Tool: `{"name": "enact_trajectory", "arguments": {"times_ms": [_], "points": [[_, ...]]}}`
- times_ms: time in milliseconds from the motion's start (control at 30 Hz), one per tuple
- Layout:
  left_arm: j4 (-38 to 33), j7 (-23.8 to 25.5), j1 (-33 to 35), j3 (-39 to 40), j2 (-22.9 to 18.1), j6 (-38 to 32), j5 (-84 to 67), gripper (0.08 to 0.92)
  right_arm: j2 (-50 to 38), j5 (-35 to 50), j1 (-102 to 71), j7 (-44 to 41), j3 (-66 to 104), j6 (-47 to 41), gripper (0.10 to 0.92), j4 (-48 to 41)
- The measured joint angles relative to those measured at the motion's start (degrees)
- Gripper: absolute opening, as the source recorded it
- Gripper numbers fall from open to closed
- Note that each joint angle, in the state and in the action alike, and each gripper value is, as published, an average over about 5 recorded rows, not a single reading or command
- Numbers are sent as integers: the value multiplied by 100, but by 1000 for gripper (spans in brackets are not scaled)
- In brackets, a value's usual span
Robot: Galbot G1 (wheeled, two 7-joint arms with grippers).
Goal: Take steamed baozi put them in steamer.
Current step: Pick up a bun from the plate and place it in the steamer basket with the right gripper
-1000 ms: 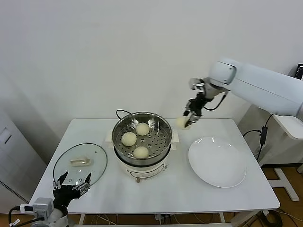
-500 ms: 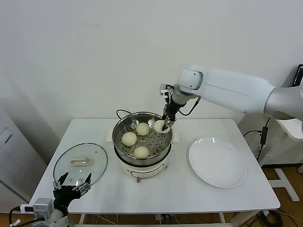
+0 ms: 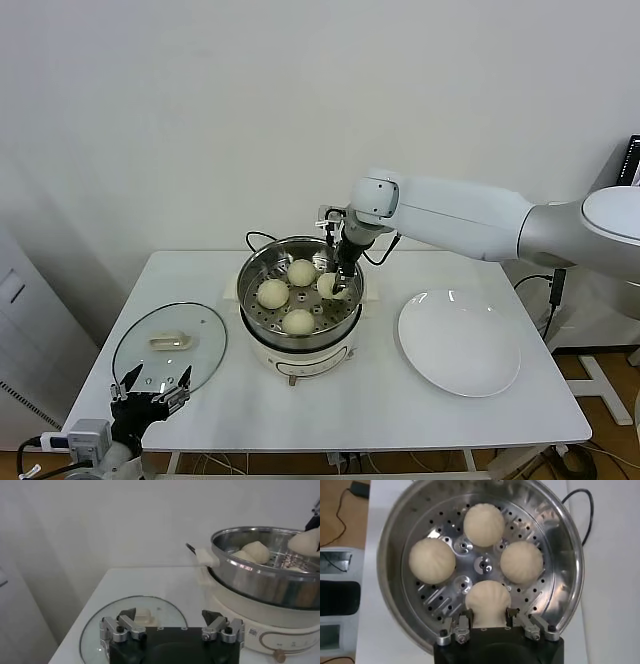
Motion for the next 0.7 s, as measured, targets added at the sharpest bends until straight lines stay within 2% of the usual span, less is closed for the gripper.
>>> {"name": "enact_trajectory", "arguments": {"times_ms": [167, 533, 700], "points": [[0, 0, 0, -2, -3, 0, -1, 823, 41, -51, -102, 85, 27, -39, 443, -24], [0, 0, 46, -18, -35, -22, 0, 823, -10, -64, -156, 127, 175, -62, 749, -13], [0, 1, 85, -41, -37, -42, 0, 823, -187, 41, -128, 46, 407, -9, 818, 33]]}}
